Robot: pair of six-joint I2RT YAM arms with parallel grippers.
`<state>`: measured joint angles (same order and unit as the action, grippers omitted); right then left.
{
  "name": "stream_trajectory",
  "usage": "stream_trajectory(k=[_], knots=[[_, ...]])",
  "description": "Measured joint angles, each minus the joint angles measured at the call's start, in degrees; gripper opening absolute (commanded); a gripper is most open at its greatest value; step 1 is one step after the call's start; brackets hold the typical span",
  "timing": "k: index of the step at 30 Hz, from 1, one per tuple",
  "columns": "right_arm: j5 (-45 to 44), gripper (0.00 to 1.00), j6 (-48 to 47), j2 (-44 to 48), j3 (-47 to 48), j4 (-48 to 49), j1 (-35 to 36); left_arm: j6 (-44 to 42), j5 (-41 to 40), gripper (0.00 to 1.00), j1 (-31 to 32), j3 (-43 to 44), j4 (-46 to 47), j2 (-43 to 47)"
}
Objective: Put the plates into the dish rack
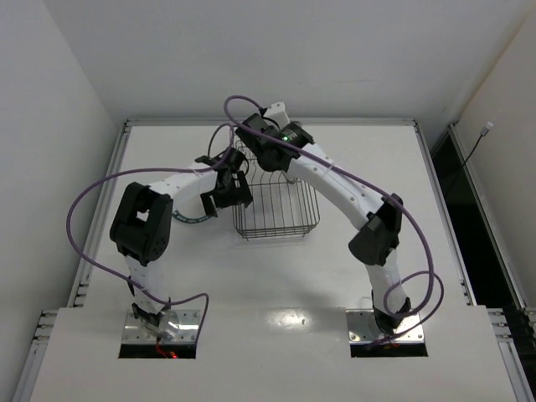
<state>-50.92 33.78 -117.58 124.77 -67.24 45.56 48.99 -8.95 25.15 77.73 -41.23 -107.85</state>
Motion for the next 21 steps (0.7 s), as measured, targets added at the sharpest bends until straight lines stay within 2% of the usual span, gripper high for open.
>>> stream_trajectory(k=[10, 21], knots=[[-3.41, 0.00, -1.46, -7.04, 2.54, 4.61, -1.46, 0.02, -5.73, 1.00, 0.00, -1.64, -6.58, 11.74], [-5.22, 0.00, -1.66, -7.98, 5.29, 7.74, -4.98, 1.36, -8.55, 1.00, 0.00, -3.96, -9.77, 15.76]])
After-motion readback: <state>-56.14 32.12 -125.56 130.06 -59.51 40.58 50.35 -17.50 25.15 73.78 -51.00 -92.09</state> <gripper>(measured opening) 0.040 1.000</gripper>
